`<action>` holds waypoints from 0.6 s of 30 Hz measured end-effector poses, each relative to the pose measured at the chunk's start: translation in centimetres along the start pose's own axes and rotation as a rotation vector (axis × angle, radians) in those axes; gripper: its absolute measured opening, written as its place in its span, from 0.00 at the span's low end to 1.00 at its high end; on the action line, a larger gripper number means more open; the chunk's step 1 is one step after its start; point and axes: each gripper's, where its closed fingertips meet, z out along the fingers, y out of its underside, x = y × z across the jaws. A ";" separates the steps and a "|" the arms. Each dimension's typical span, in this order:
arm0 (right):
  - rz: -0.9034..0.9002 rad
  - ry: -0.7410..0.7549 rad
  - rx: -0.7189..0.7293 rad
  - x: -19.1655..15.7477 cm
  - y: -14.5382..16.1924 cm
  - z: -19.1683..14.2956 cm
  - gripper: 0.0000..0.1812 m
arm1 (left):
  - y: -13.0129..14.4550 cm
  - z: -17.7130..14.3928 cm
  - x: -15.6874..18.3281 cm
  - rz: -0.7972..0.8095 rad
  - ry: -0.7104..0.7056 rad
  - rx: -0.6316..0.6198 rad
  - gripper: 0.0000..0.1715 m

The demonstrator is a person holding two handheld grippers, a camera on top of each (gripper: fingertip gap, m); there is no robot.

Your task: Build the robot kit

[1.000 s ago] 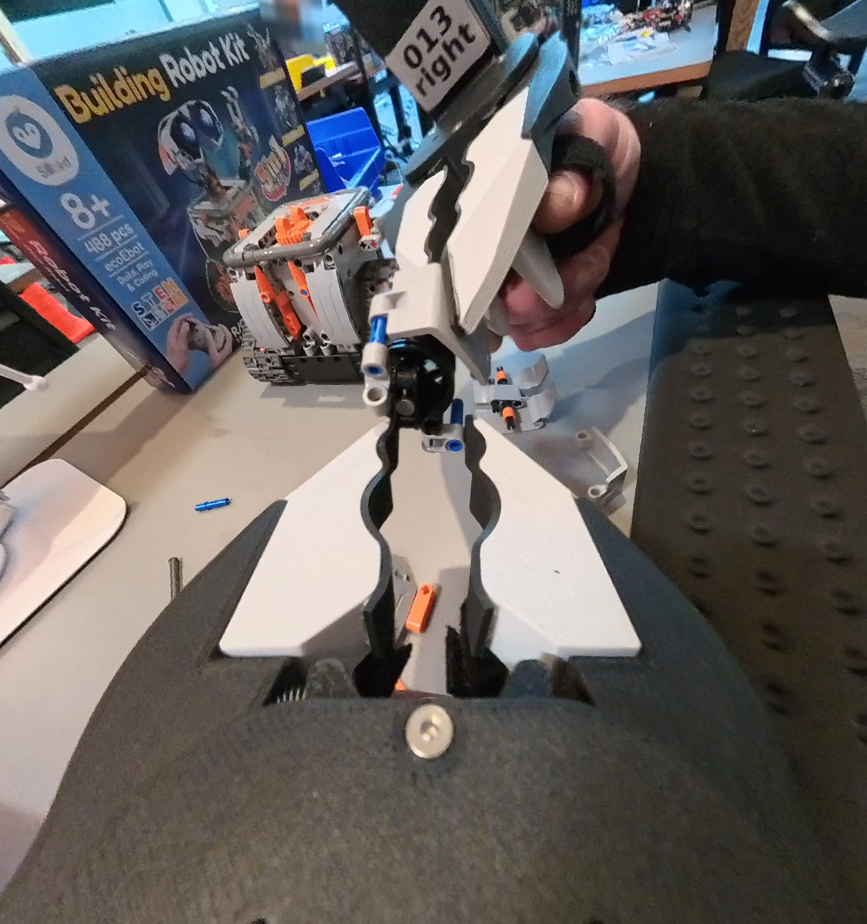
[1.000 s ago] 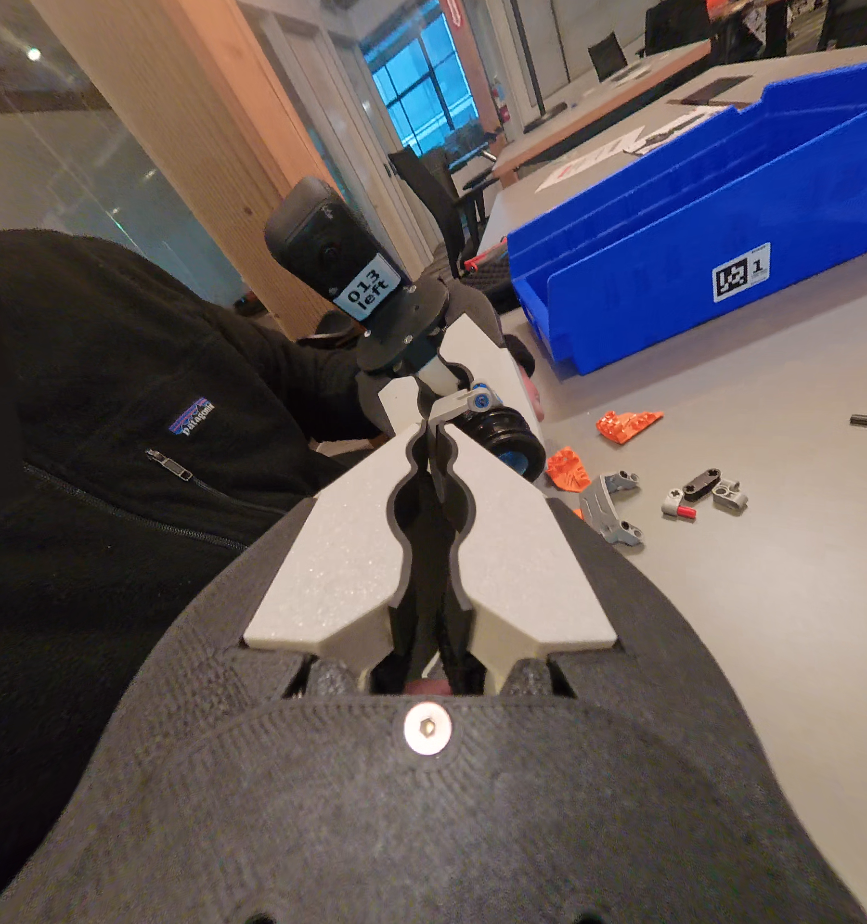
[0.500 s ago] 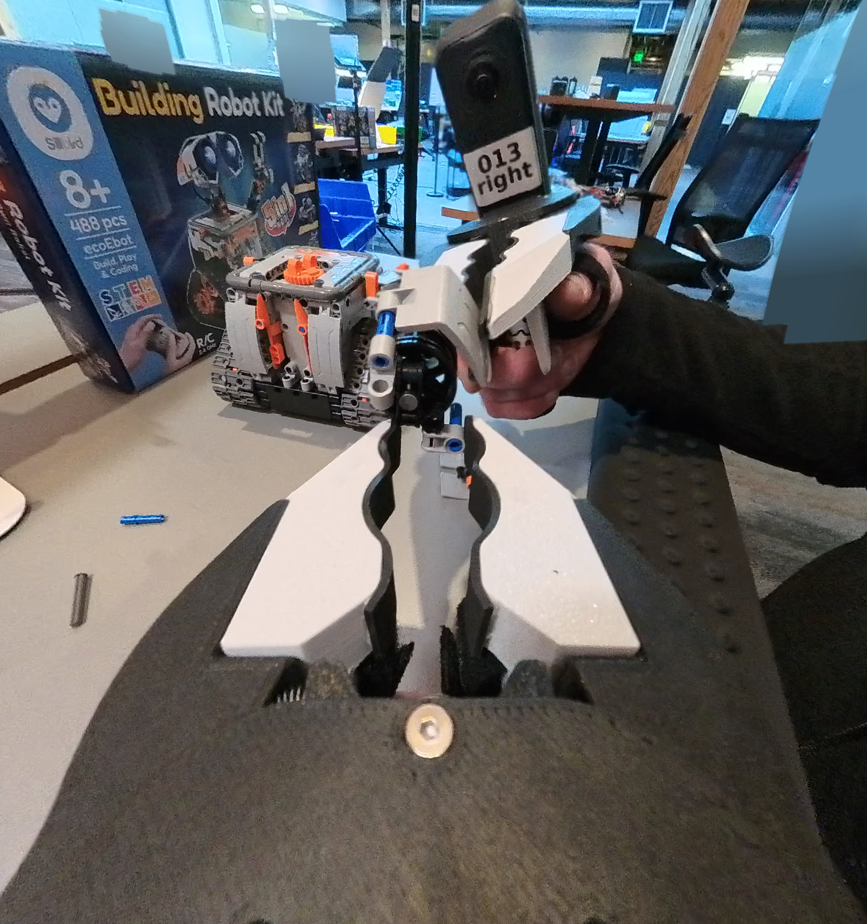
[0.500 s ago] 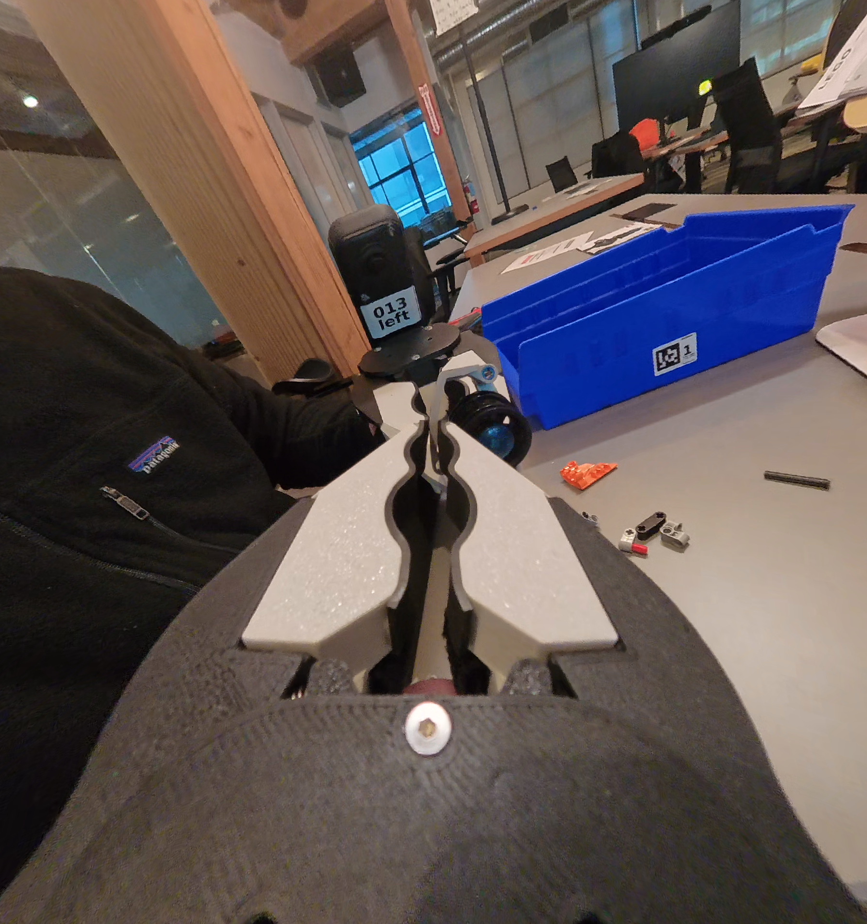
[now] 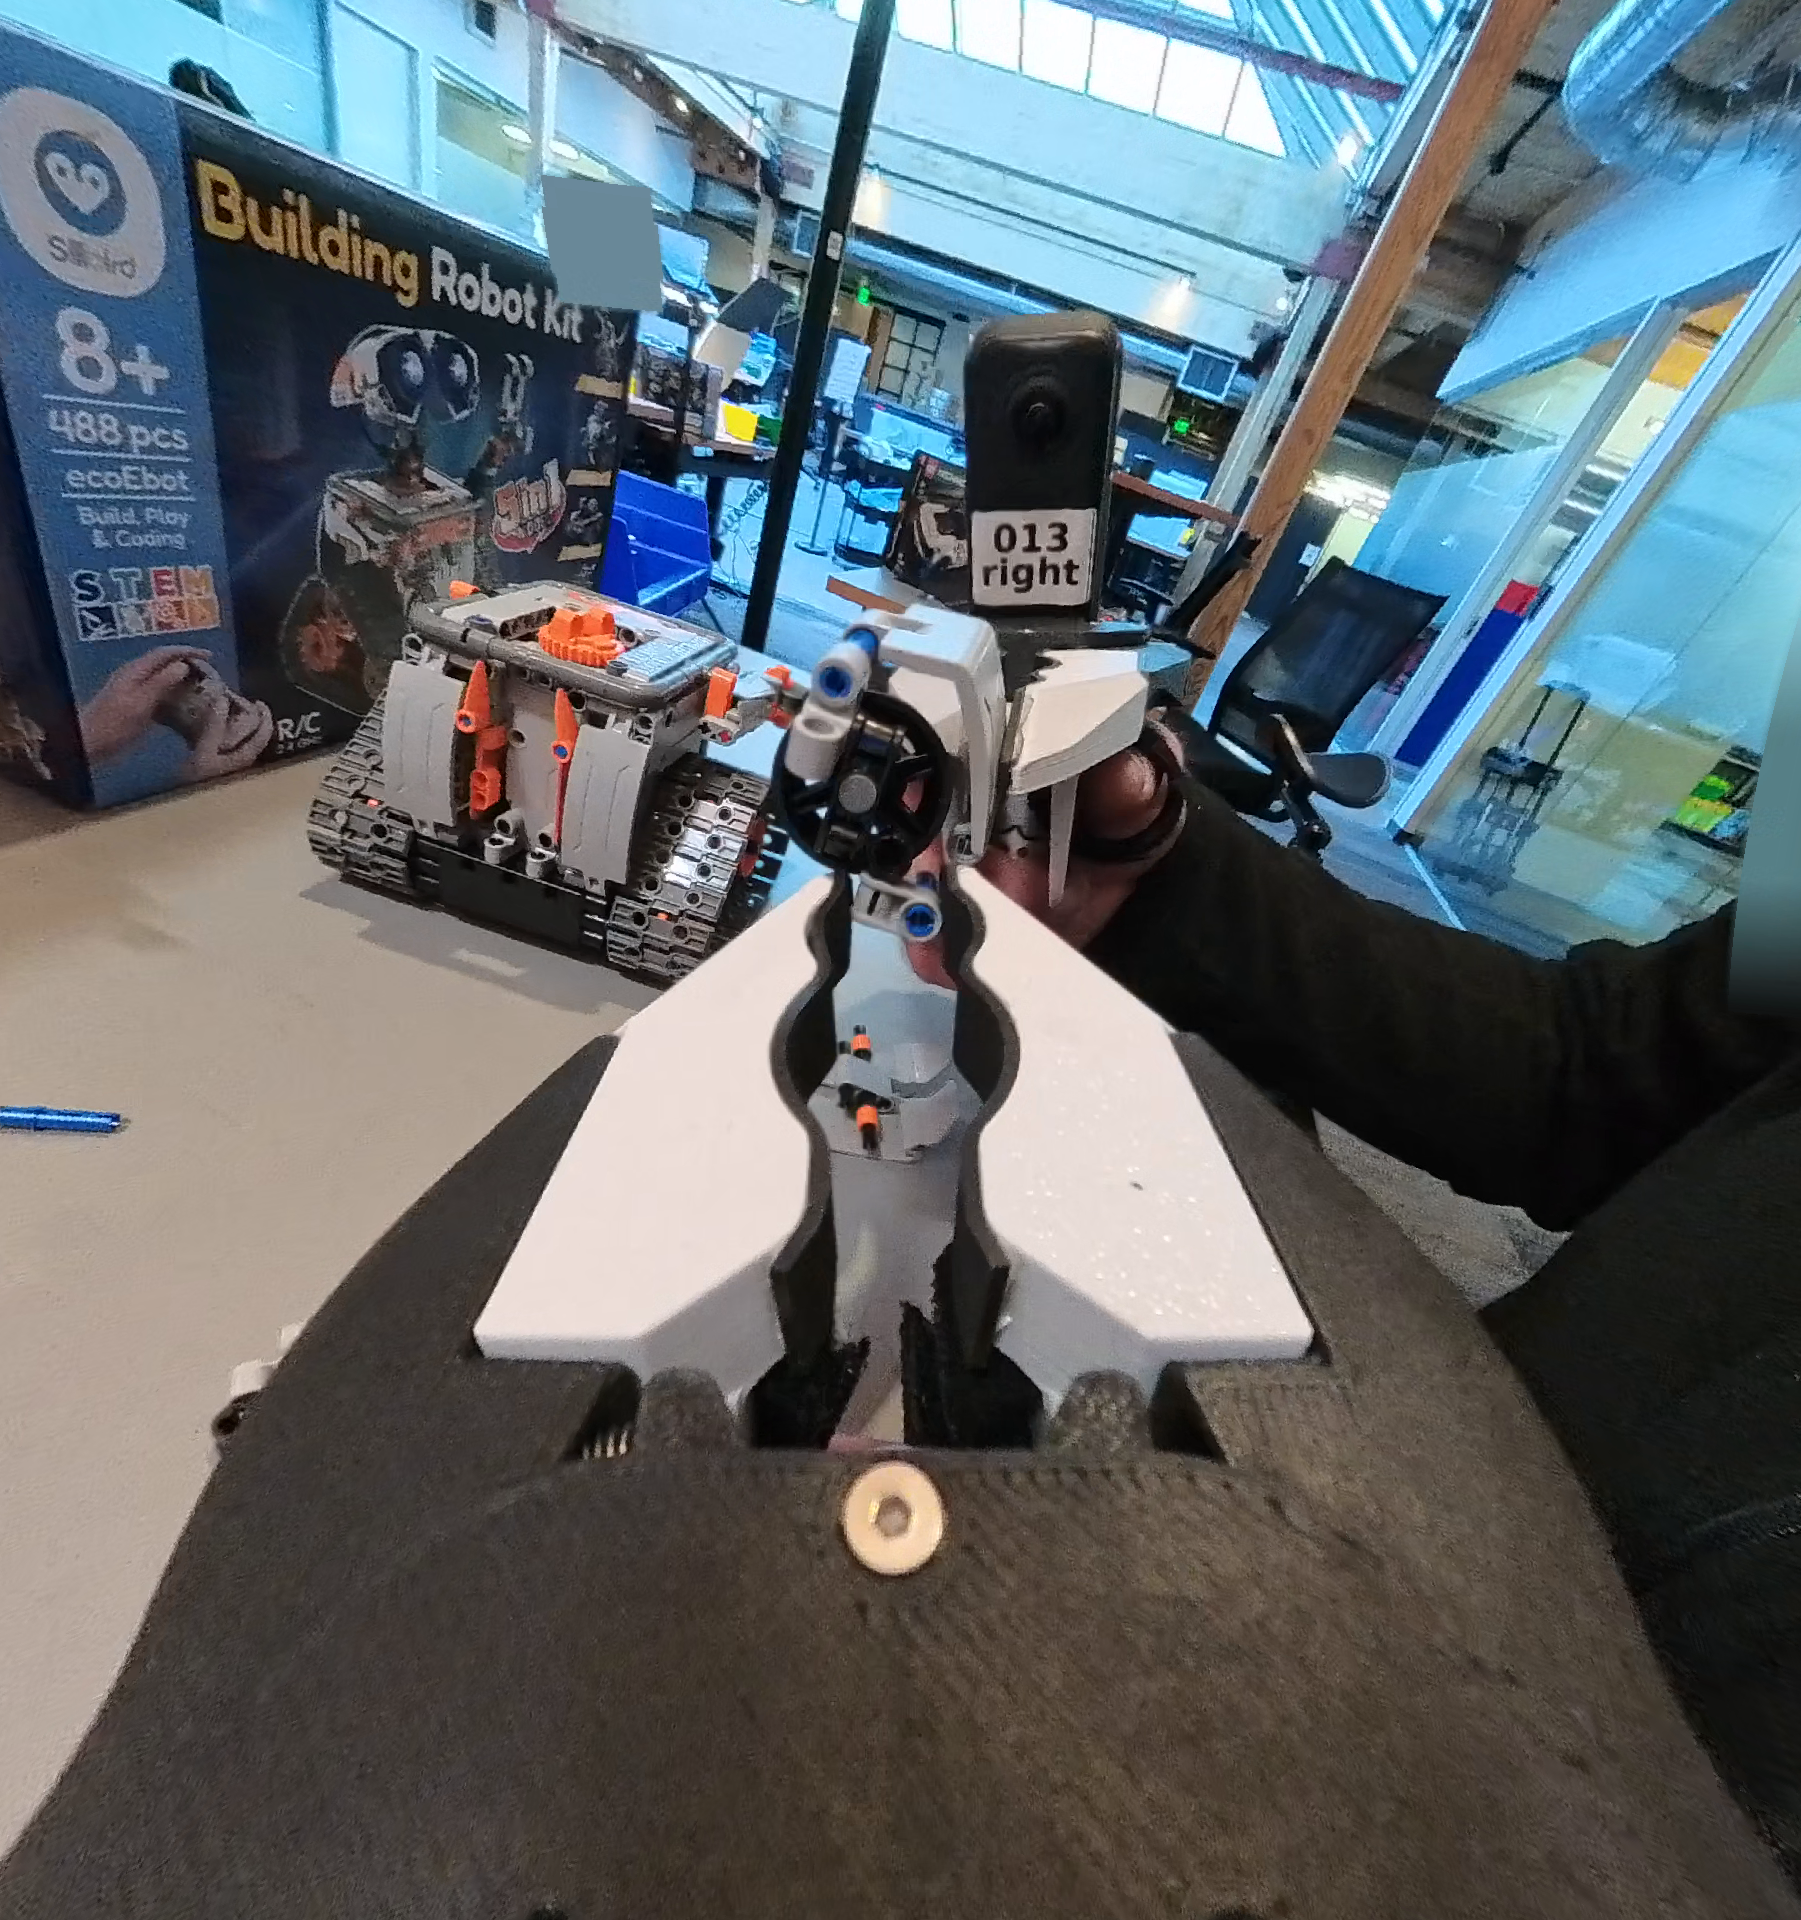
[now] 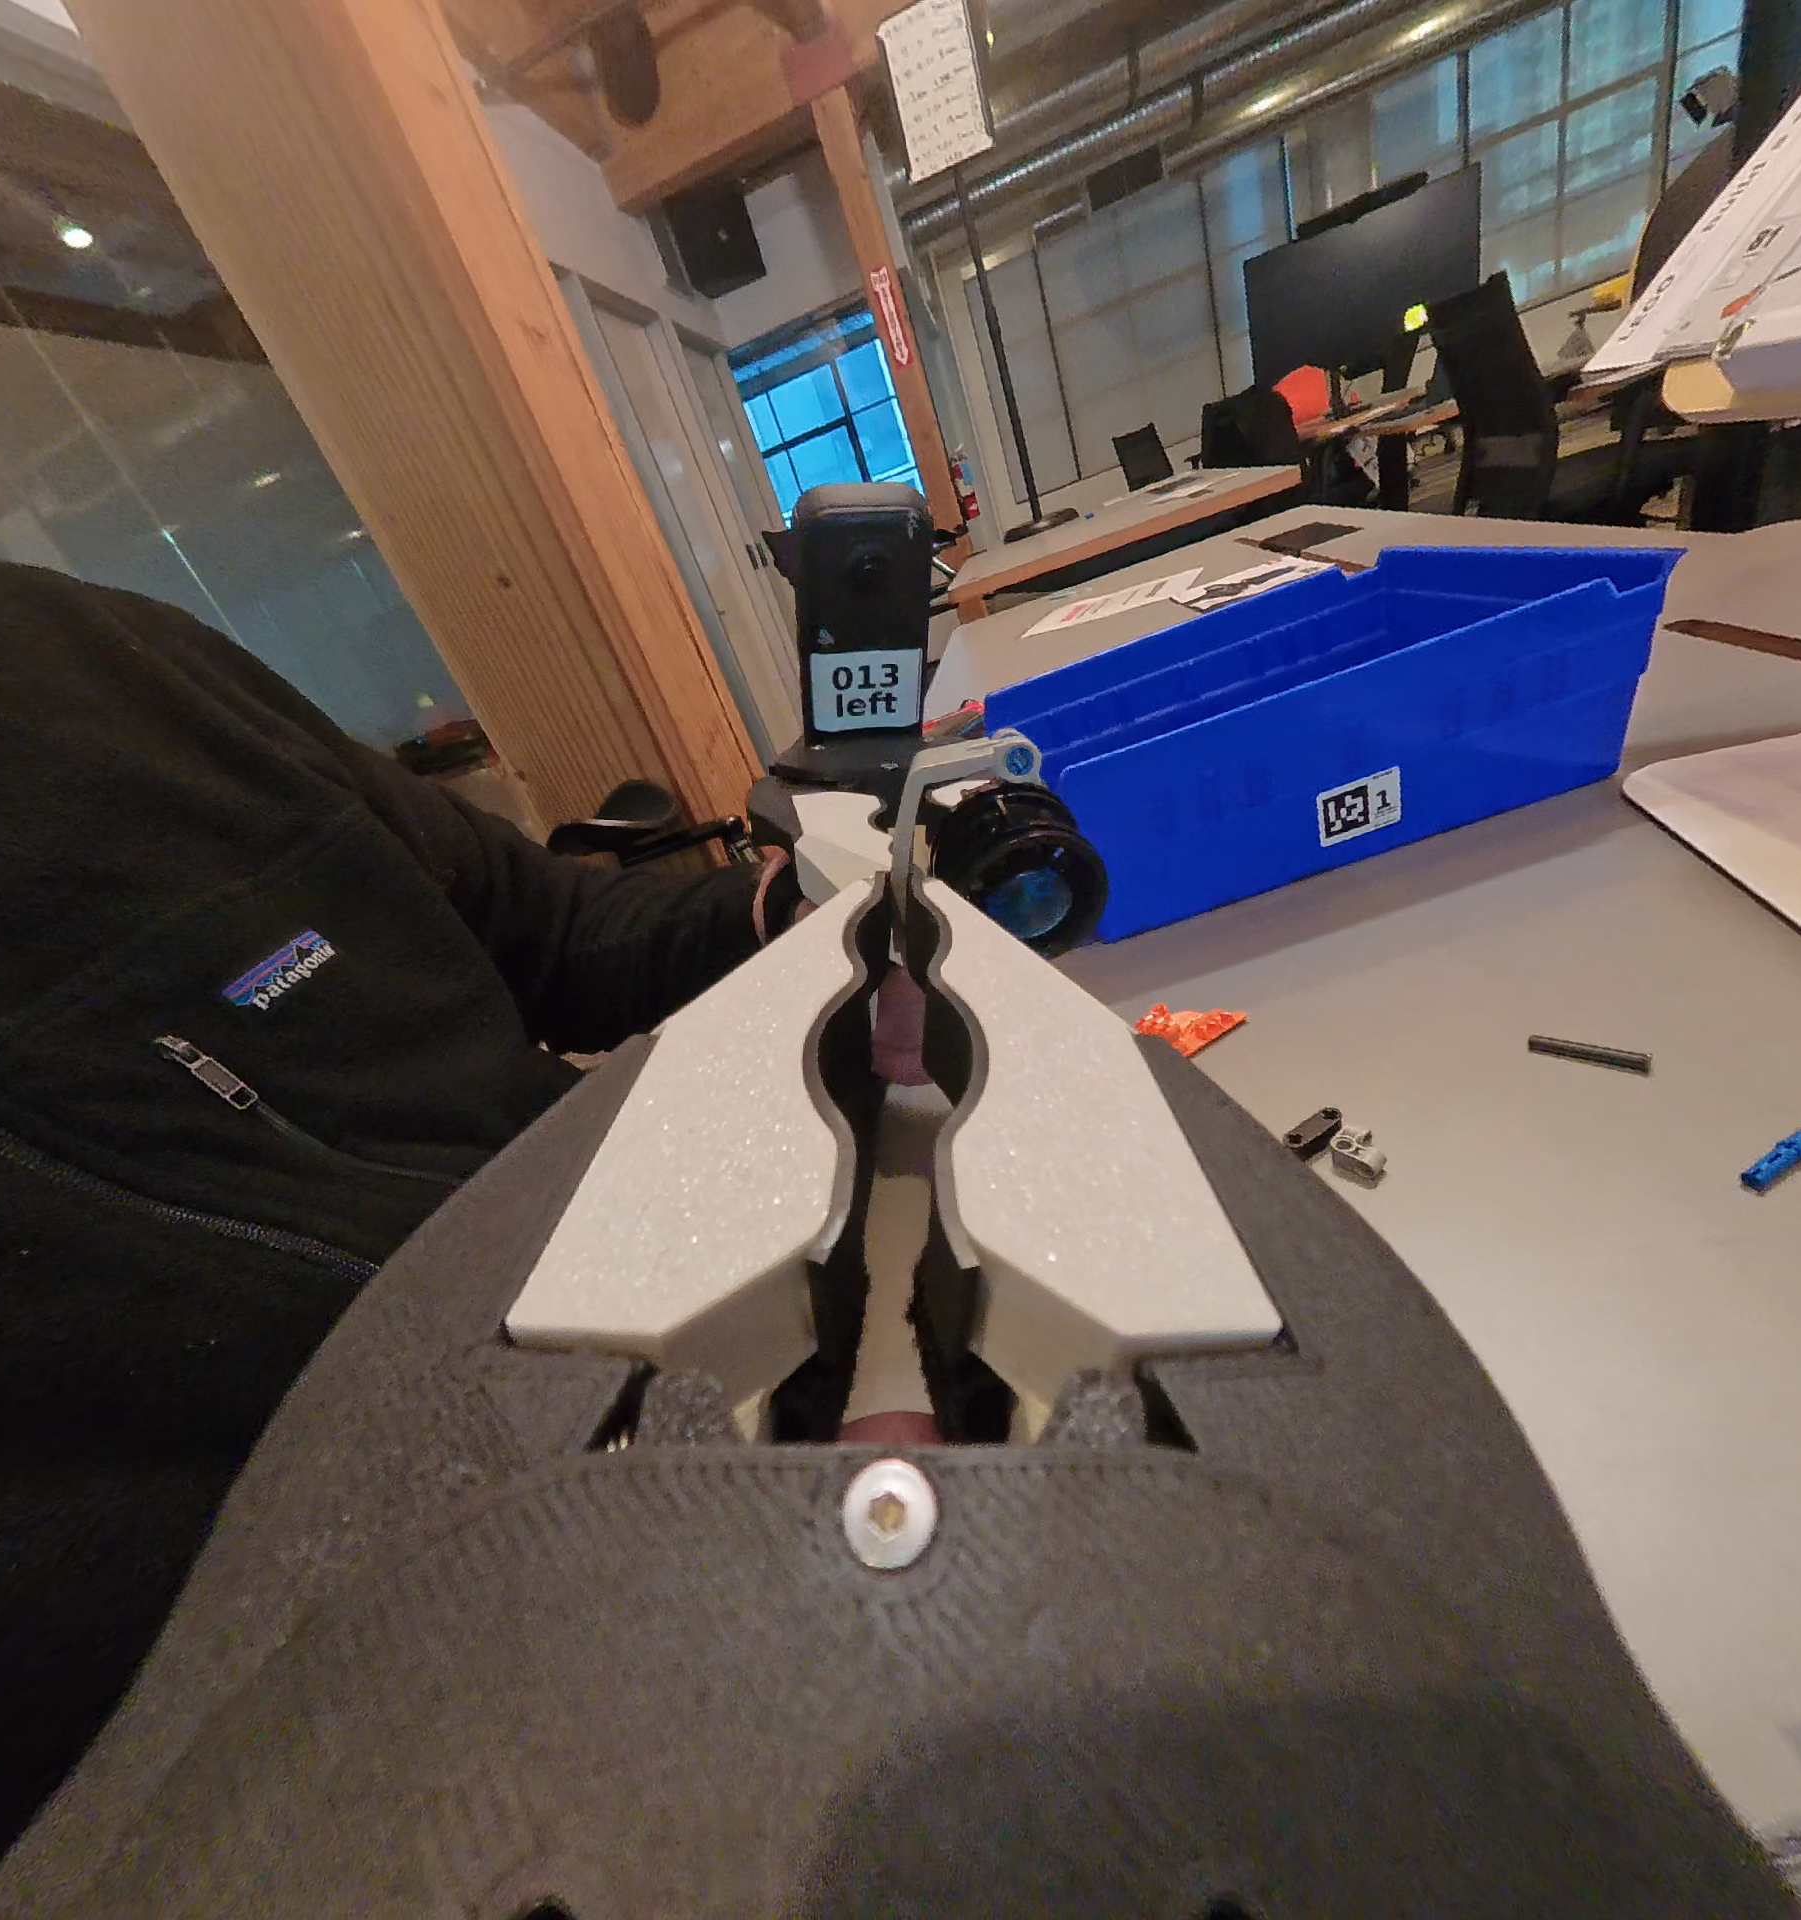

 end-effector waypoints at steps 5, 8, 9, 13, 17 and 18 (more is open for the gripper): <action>-0.022 0.016 0.036 0.2 -0.6 -0.2 0.00 | -0.7 -0.4 -0.2 -0.052 0.010 0.056 0.11; -0.024 0.031 0.074 0.4 -1.3 -0.7 0.00 | -0.7 -0.9 -0.7 -0.065 -0.016 0.067 0.14; -0.019 0.027 0.083 0.4 -1.4 -0.8 0.00 | -0.8 -1.0 -0.7 -0.061 -0.018 0.073 0.14; -0.013 0.036 0.080 0.7 -1.3 -0.9 0.00 | -1.3 -1.0 -0.4 -0.036 -0.015 0.078 0.12; -0.028 0.042 0.078 0.7 -1.3 -1.0 0.00 | -1.4 -0.5 -0.4 -0.072 -0.001 0.087 0.06; -0.034 0.039 0.075 0.6 -1.3 -1.0 0.00 | -1.4 -0.4 -0.4 -0.090 0.002 0.092 0.05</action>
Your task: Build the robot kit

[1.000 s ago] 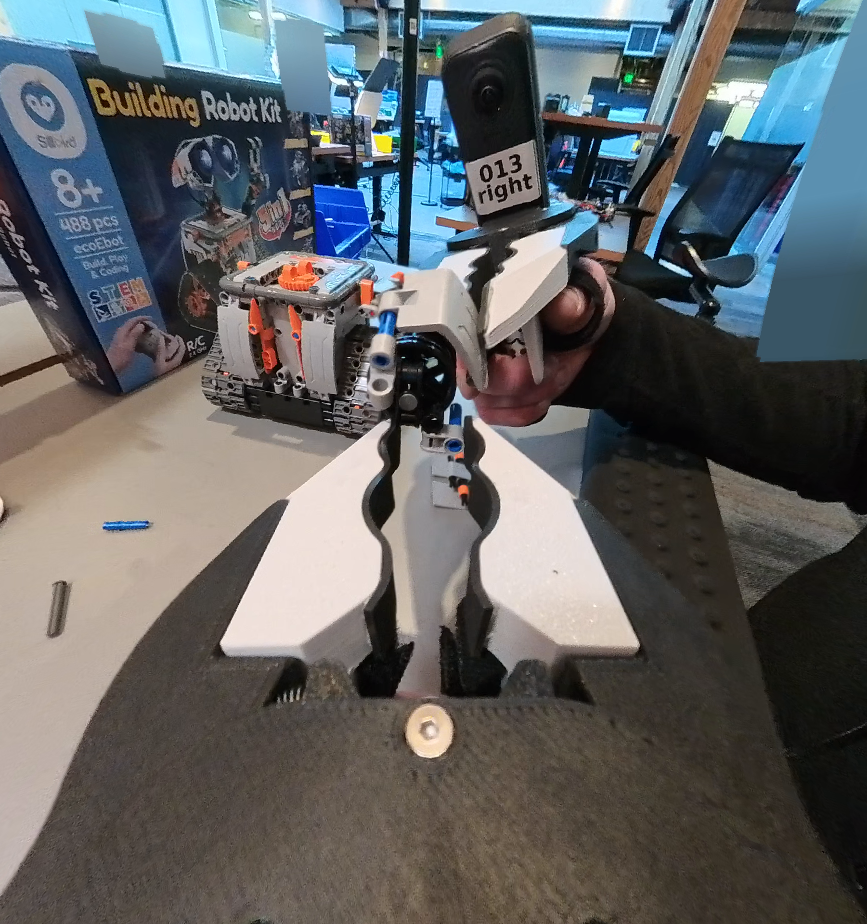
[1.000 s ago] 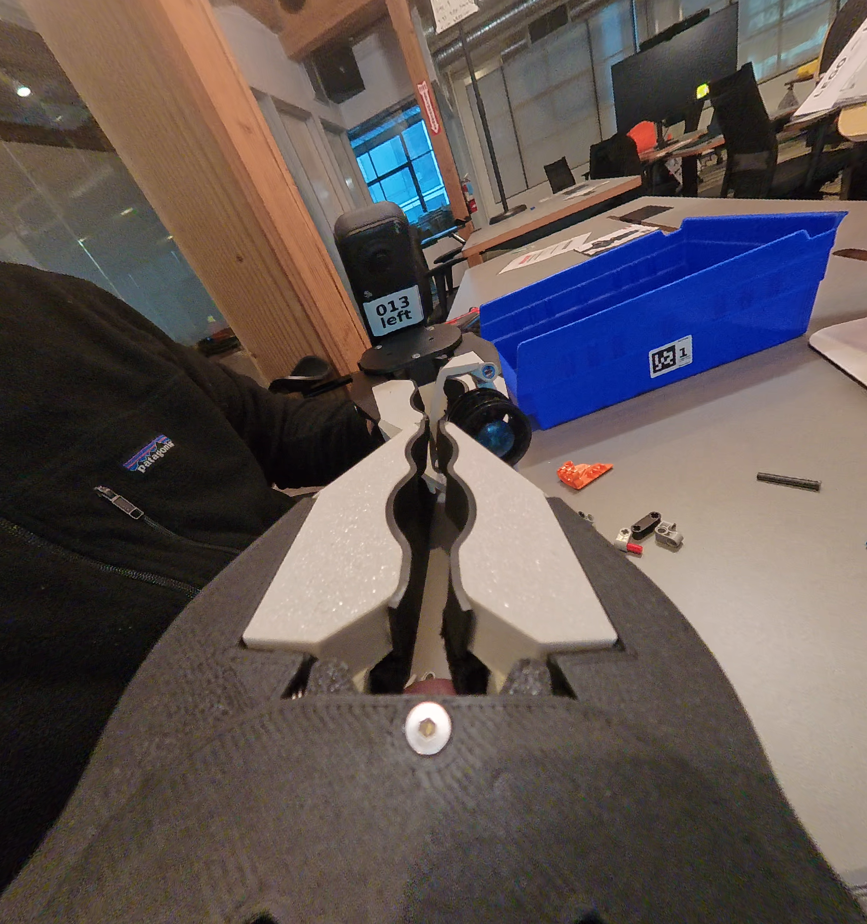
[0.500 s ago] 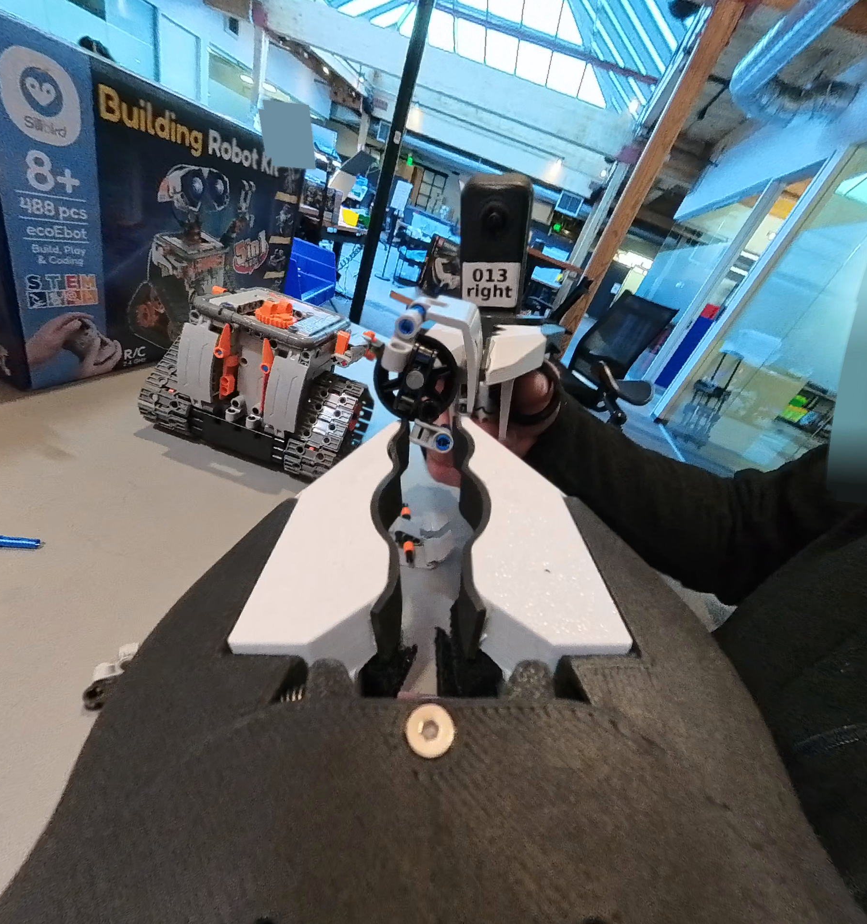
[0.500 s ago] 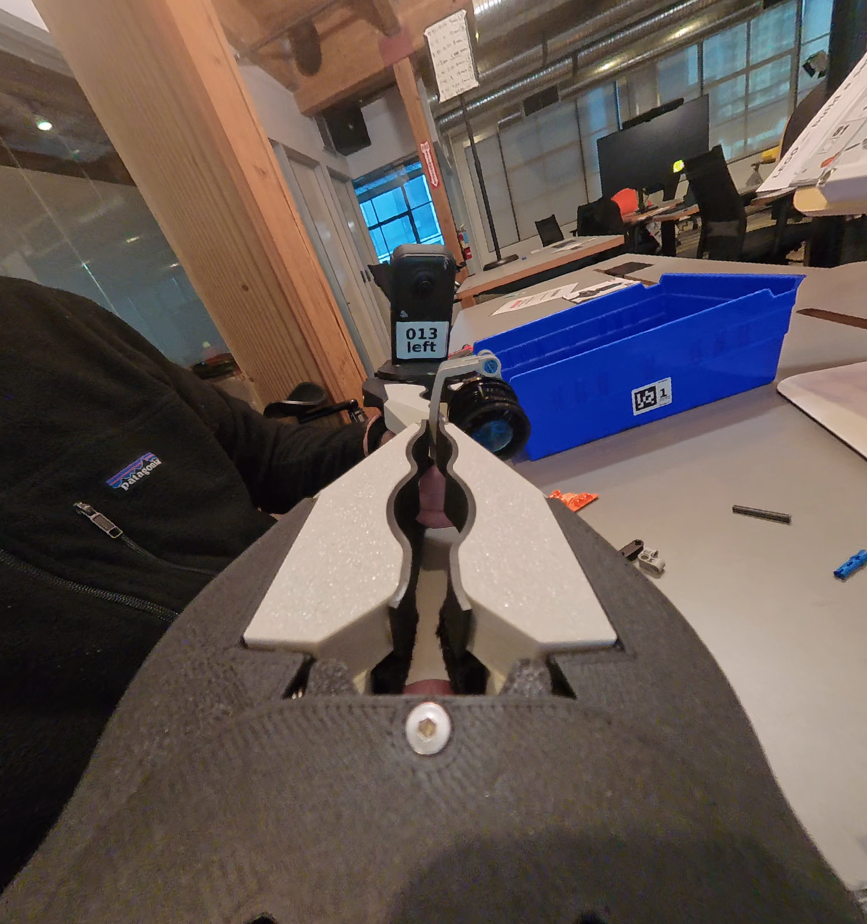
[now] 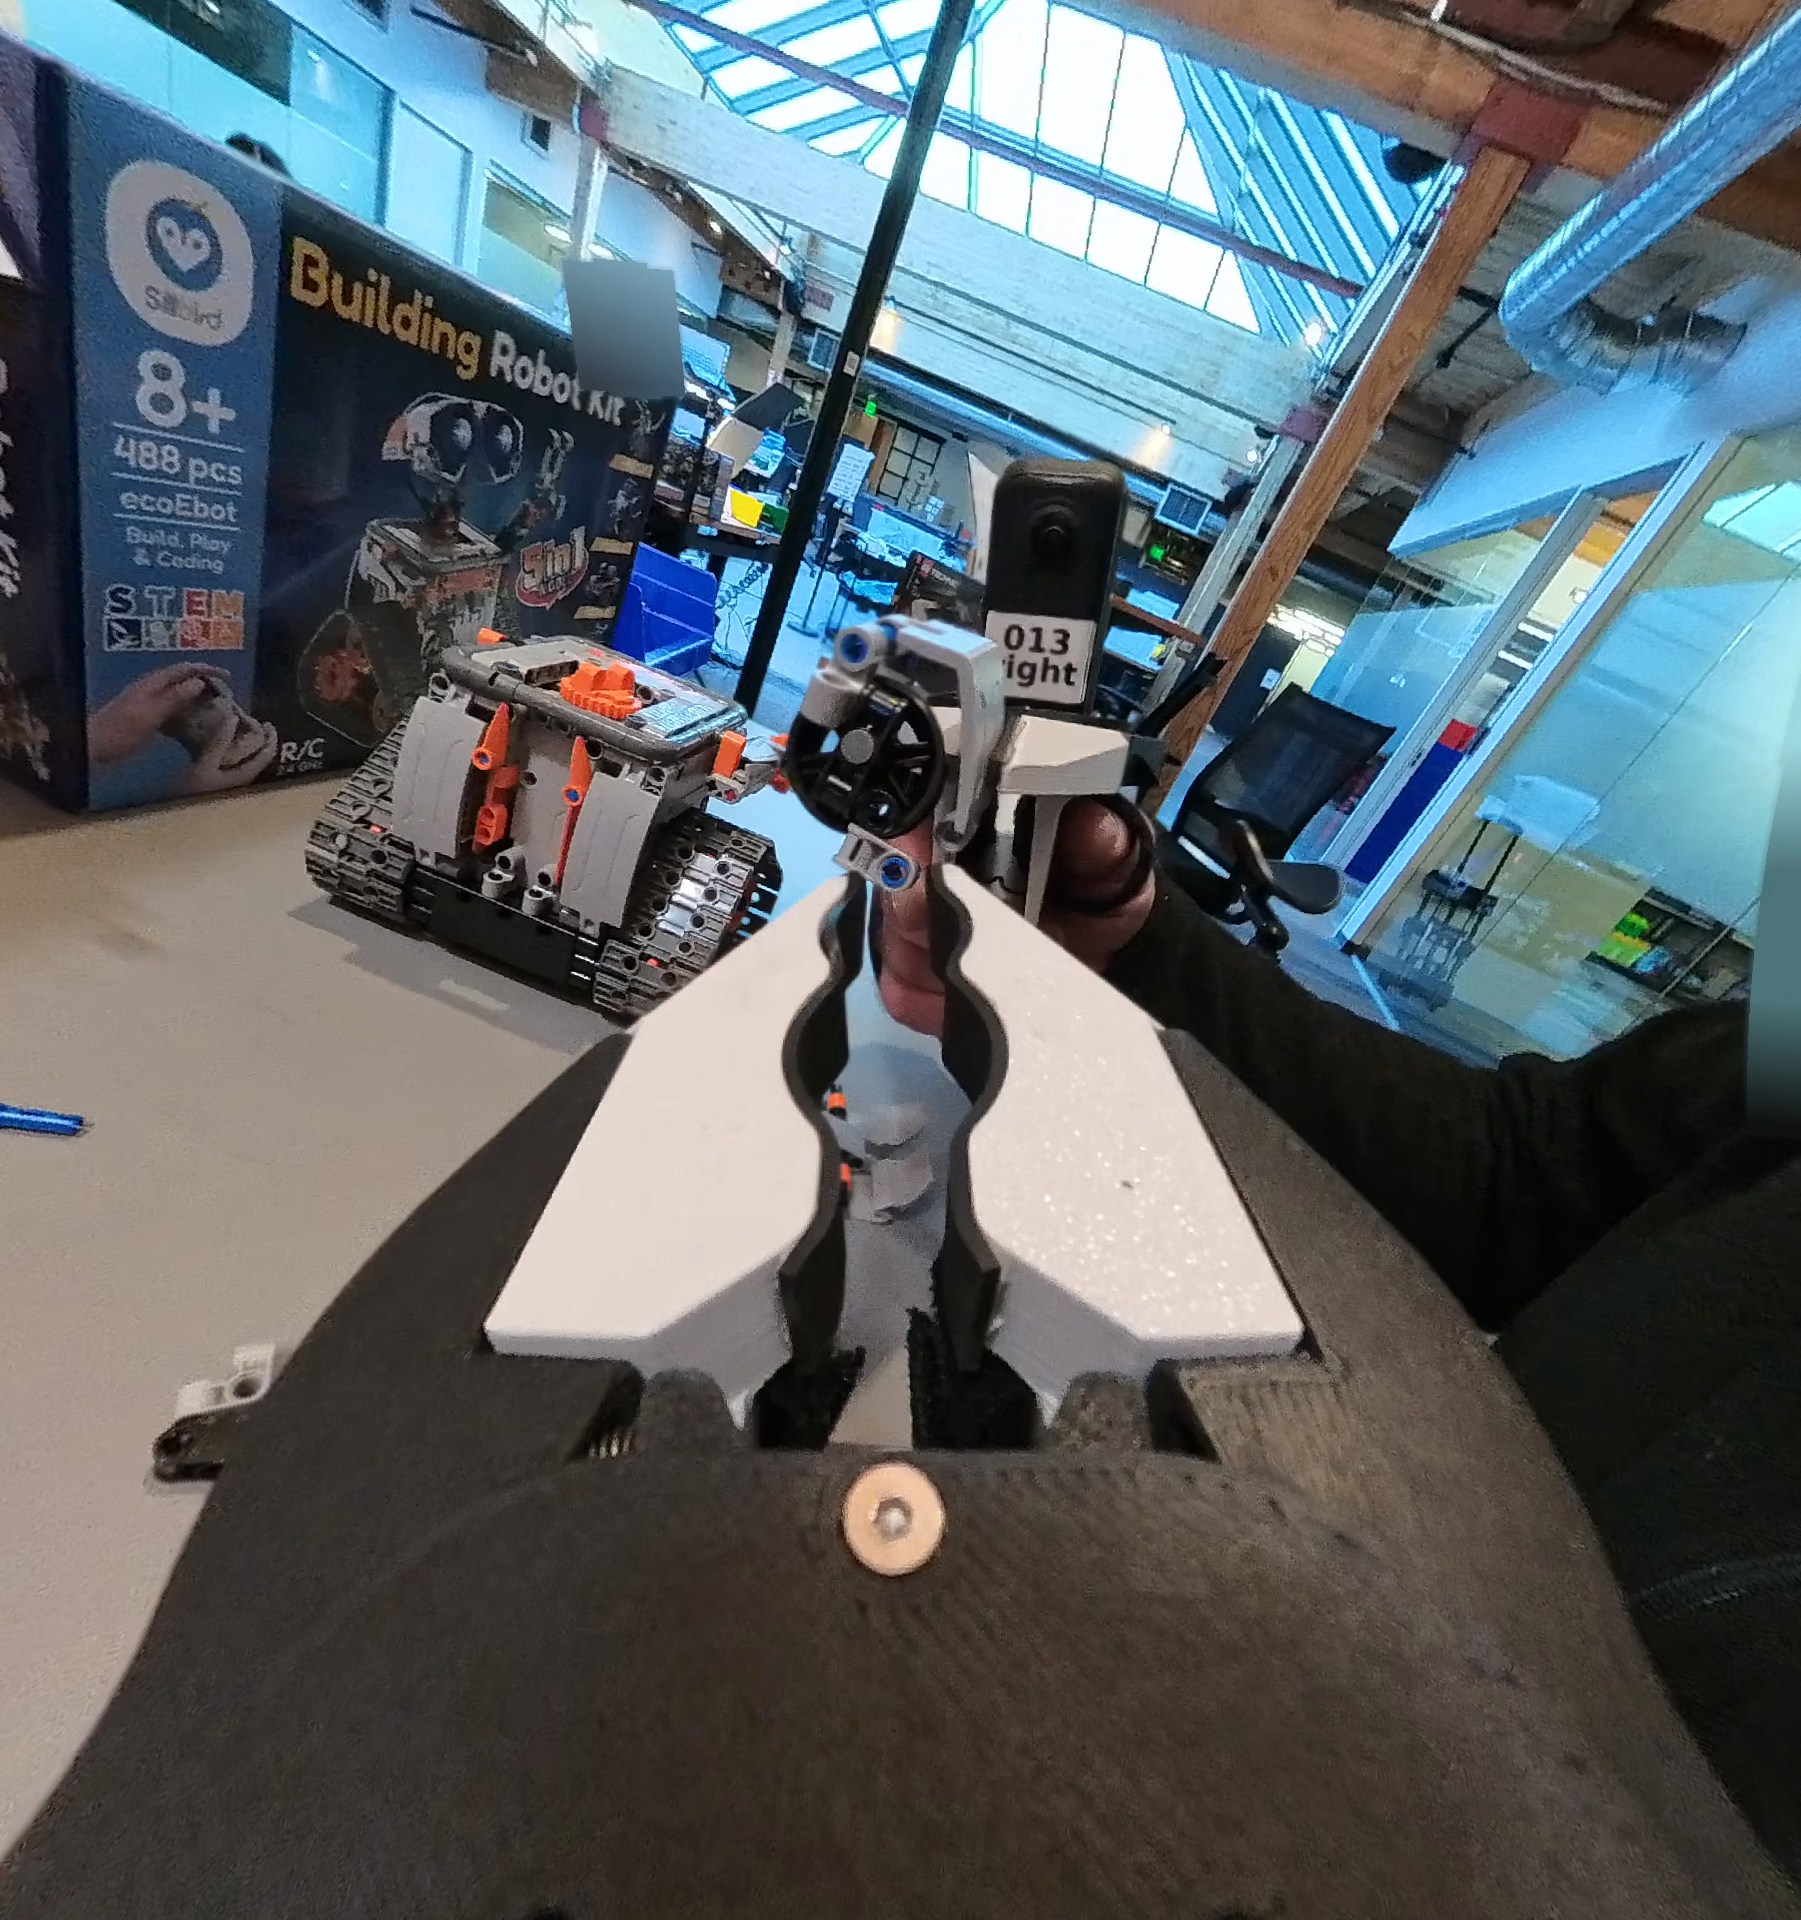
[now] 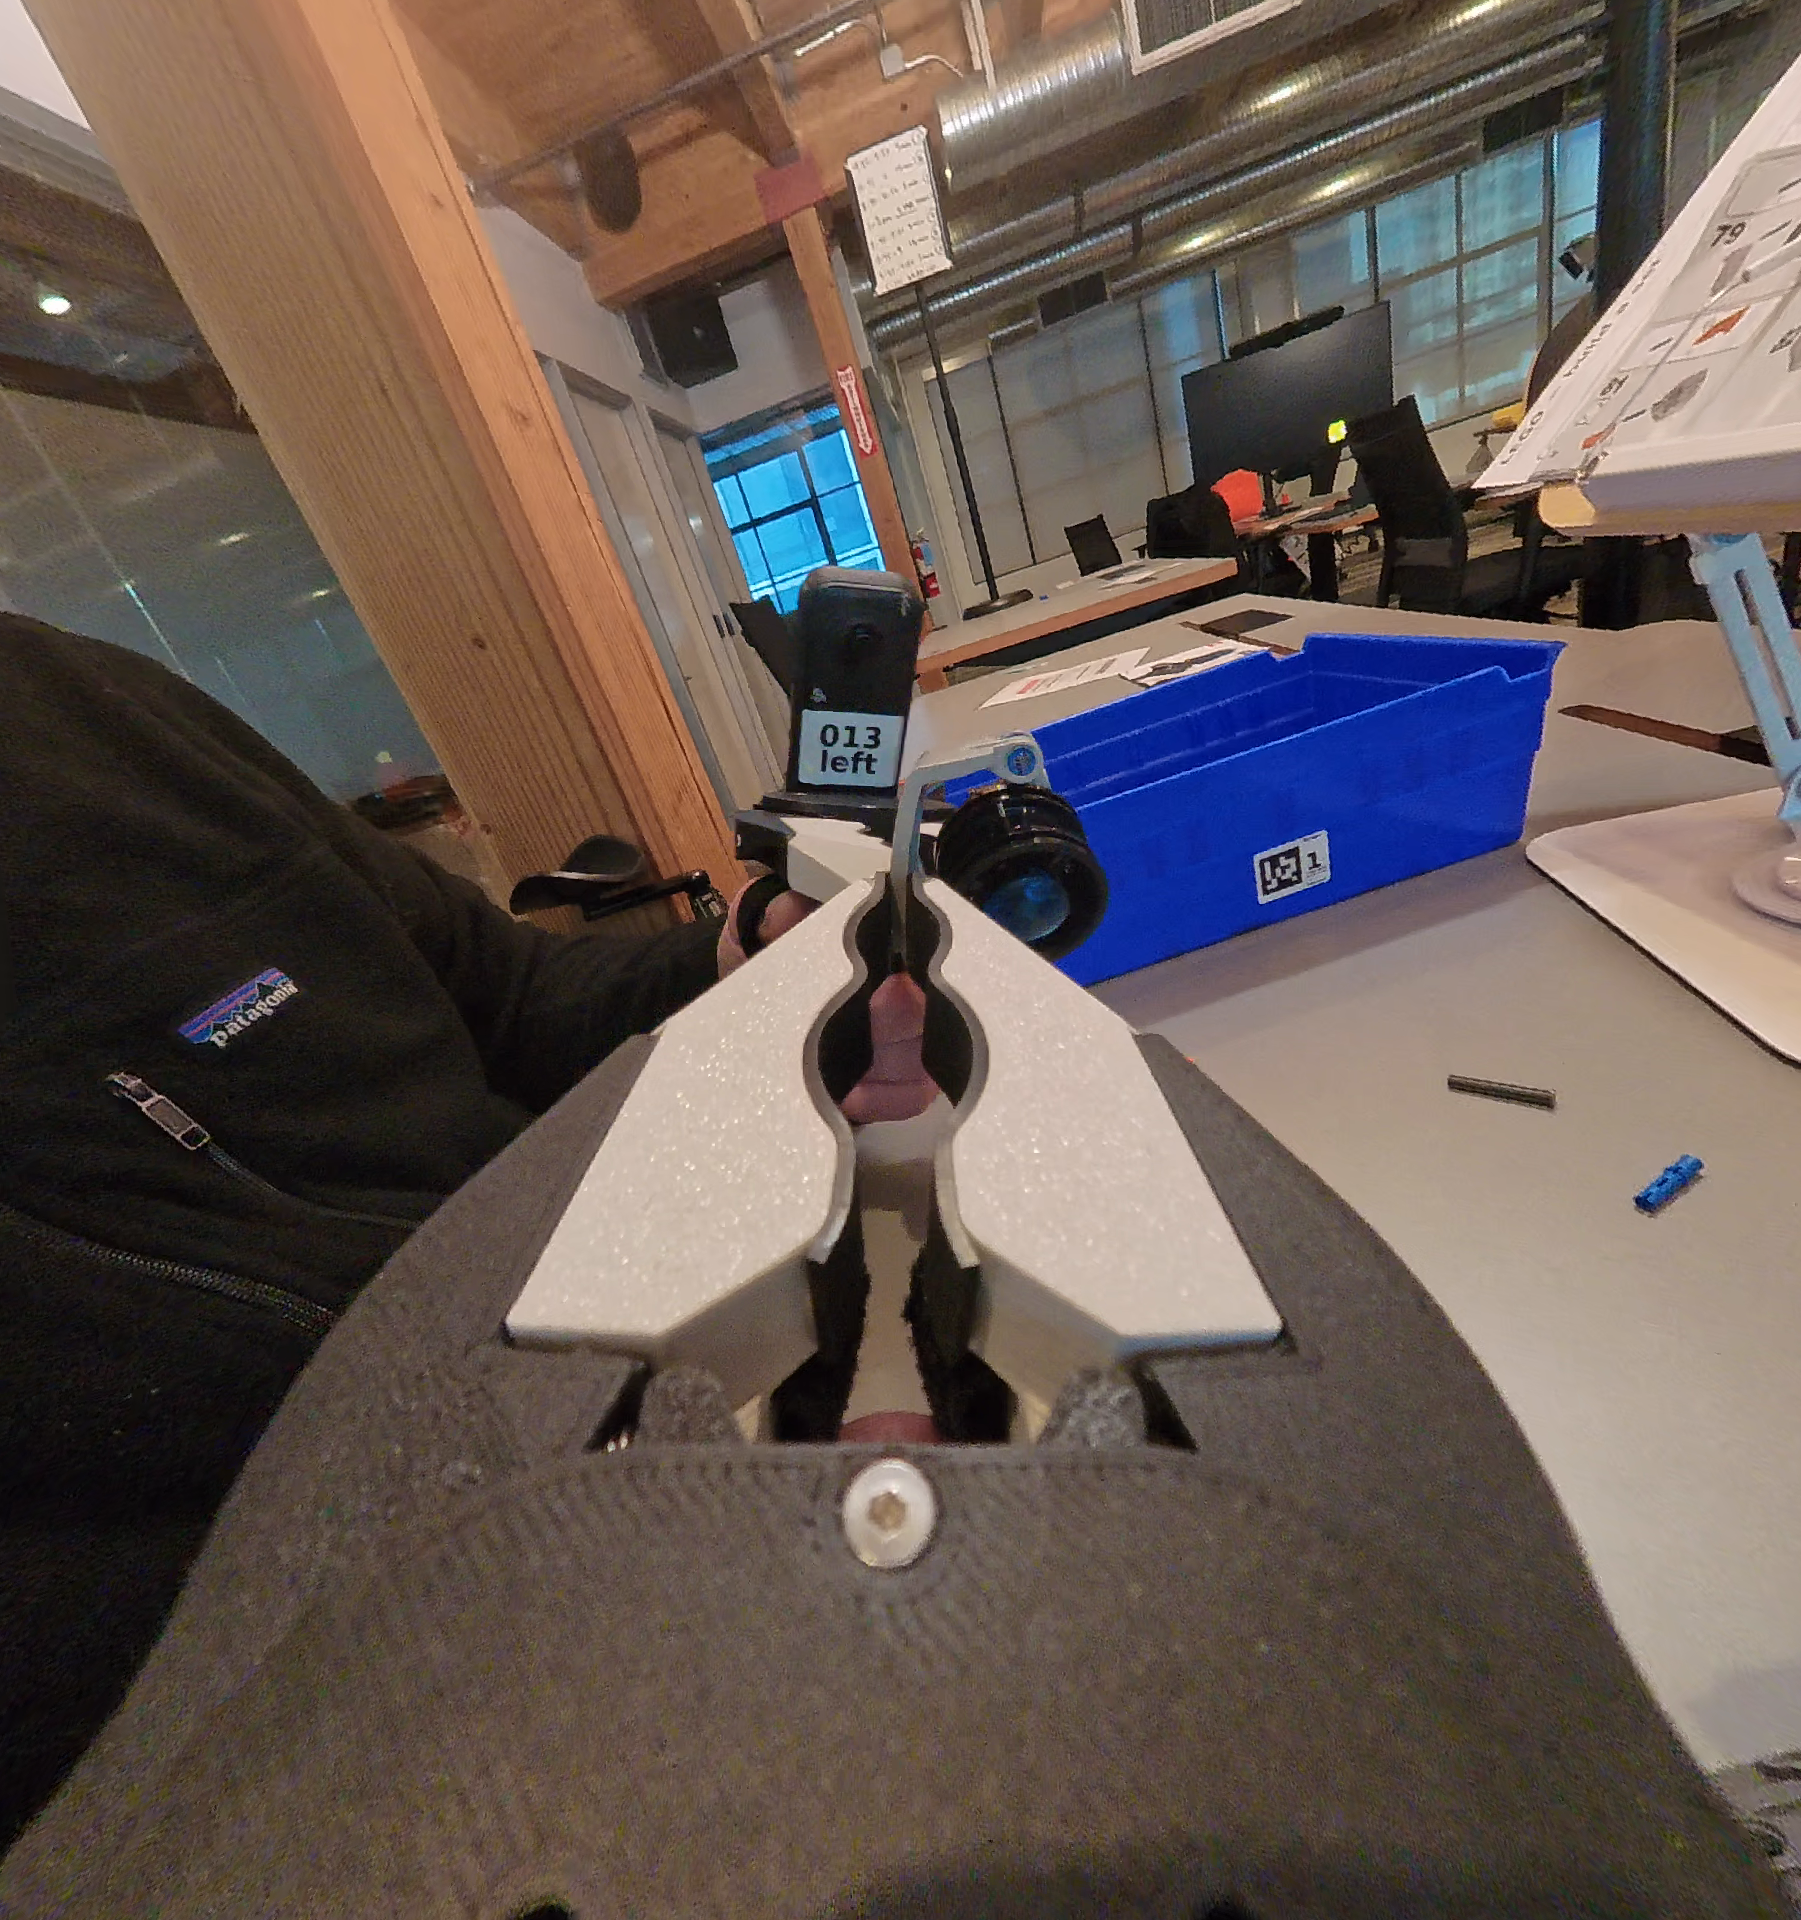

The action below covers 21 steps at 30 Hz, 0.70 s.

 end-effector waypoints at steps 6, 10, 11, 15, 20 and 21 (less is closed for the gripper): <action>-0.023 0.009 0.000 0.0 -0.1 -0.1 0.00 | 0.0 0.4 -0.1 -0.073 0.011 0.020 0.04; -0.026 -0.002 0.022 -0.2 -0.5 -0.3 0.00 | -0.6 0.5 0.4 -0.160 0.069 0.073 0.03; -0.032 -0.002 0.028 -0.2 -0.7 -0.3 0.00 | -0.7 0.6 0.6 -0.177 0.083 0.081 0.03; -0.056 -0.002 0.048 -0.4 -1.1 -0.5 0.00 | -1.1 0.9 1.0 -0.242 0.115 0.116 0.03; -0.067 -0.005 0.075 -0.6 -1.4 -0.4 0.00 | -2.1 0.9 1.1 -0.370 0.172 0.213 0.03; -0.074 -0.002 0.081 -0.6 -1.5 -0.4 0.00 | -2.2 0.9 1.2 -0.390 0.184 0.225 0.03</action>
